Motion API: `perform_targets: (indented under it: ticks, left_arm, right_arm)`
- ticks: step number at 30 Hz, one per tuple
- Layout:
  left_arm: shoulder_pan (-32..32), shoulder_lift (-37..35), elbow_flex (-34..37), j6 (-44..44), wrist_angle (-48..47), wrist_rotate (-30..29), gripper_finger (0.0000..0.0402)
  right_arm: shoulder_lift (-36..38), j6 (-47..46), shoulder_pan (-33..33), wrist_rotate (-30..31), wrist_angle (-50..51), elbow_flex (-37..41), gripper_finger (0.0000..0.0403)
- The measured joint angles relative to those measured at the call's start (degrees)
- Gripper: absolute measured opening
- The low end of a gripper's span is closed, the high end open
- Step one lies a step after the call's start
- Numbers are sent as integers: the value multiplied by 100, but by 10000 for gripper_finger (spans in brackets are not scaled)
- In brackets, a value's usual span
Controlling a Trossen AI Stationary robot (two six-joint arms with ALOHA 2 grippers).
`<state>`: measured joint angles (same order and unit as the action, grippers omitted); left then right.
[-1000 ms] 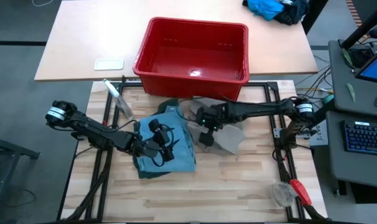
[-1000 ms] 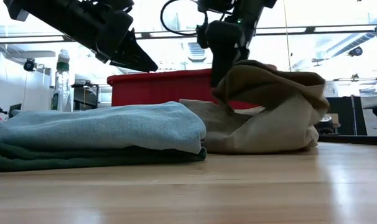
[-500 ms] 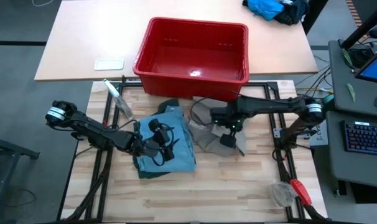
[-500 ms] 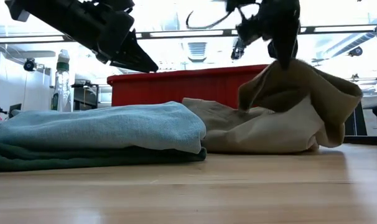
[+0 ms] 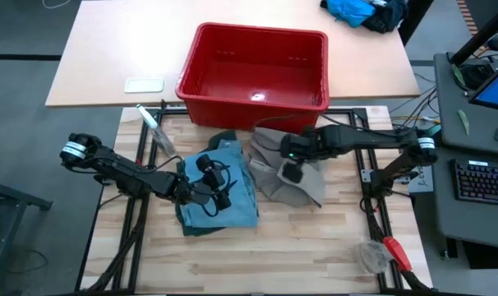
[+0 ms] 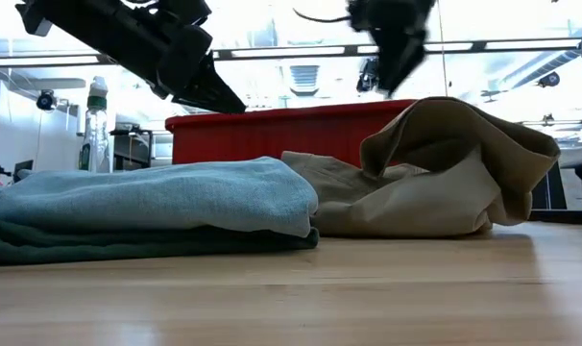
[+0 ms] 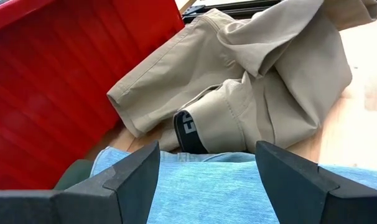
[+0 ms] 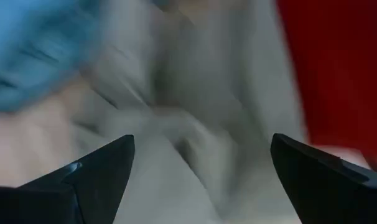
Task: Fold Laundry from Bin
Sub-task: Fold the light brown shorts
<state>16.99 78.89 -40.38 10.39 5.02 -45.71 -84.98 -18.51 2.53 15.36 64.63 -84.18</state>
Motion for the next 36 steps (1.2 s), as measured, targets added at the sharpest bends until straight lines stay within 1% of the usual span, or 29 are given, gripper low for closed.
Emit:
perform_targets:
  ticks: [2, 4, 8, 13, 16, 19, 21, 23, 25, 26, 28, 32, 33, 36]
  left_arm:
    - [4, 0, 0, -1, 0, 0, 247]
    - [7, 0, 0, -2, 4, 2, 247]
    - [11, 0, -2, 0, 2, 0, 247]
    - [14, -2, -4, 7, -4, 0, 247]
    - [15, -2, -4, 9, -9, 0, 247]
    - [15, -2, -4, 13, -27, 1, 247]
    - [15, -2, -4, 13, -28, 1, 247]
    - [15, -2, -4, 13, -26, -18, 247]
    - [15, -2, -4, 13, -26, -27, 247]
    - [15, -4, -4, 10, -26, -31, 247]
    - [15, -4, -4, -44, -4, -35, 247]
    - [15, 11, -4, -111, 56, -66, 247]
    - [15, 21, -4, -113, 59, -80, 247]
    - [15, 44, -4, -174, 65, -85, 247]
  right_arm:
    - [-156, 546, 34, -355, -743, 18, 364]
    - [-406, 912, 49, -565, -1361, 19, 364]
    - [-1040, 1364, 124, -670, -1973, 24, 364]
    - [-1798, 1238, 256, -405, -2218, 26, 364]
    - [-2140, 1215, 336, -379, -2236, 30, 364]
    - [-2349, 1235, 346, -375, -2334, 30, 363]
    - [-2406, 1243, 340, -379, -2392, 30, 356]
    - [-2437, 1288, 336, -450, -2457, 32, 332]
    - [-2417, 1331, 341, -678, -2492, 32, 291]
    - [-2403, 1353, 342, -771, -2528, 32, 264]
    - [-2326, 1393, 341, -957, -2605, 32, 199]
    - [-1992, 1652, 309, -1150, -2635, 30, 49]
    - [-1873, 1710, 295, -1145, -2627, 30, 31]
    - [-1342, 1697, 245, -1145, -2570, 30, 19]
